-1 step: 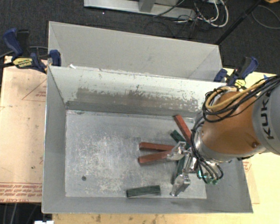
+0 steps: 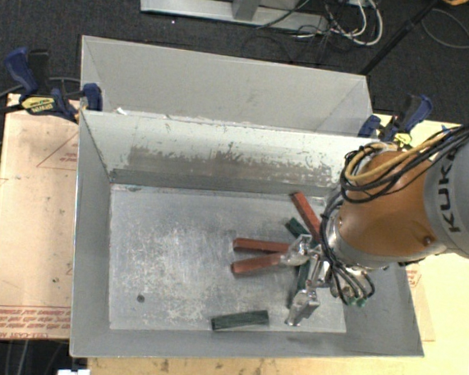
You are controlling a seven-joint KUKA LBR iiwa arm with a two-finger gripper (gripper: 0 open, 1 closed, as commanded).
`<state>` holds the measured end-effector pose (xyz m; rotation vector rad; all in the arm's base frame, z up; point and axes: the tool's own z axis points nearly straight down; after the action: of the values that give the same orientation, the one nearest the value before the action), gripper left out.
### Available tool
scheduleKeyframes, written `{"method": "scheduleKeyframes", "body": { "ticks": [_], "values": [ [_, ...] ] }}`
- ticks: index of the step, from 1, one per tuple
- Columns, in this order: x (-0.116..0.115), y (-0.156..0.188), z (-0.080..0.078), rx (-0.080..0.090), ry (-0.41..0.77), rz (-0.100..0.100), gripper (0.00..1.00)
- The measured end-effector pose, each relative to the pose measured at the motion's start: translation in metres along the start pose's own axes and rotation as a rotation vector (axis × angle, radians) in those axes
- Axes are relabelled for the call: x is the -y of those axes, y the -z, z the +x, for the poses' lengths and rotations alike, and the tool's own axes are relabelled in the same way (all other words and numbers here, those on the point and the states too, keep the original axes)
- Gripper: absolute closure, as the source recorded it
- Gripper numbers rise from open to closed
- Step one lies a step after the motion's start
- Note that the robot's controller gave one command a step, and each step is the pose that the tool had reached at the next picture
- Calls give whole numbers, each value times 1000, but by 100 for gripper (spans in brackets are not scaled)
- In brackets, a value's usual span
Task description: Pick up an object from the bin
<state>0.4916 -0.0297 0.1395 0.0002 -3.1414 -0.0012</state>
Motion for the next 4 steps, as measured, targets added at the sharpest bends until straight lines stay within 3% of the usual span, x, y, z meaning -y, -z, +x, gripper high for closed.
{"method": "scheduleKeyframes", "body": {
  "ticks": [1,2,3,4],
  "values": [
    [-45,-63,6,11,206,0,100],
    [-45,-64,3,27,205,0,0],
    [-45,-63,4,19,207,0,100],
    [-45,-63,4,19,207,0,100]
  ]
}}
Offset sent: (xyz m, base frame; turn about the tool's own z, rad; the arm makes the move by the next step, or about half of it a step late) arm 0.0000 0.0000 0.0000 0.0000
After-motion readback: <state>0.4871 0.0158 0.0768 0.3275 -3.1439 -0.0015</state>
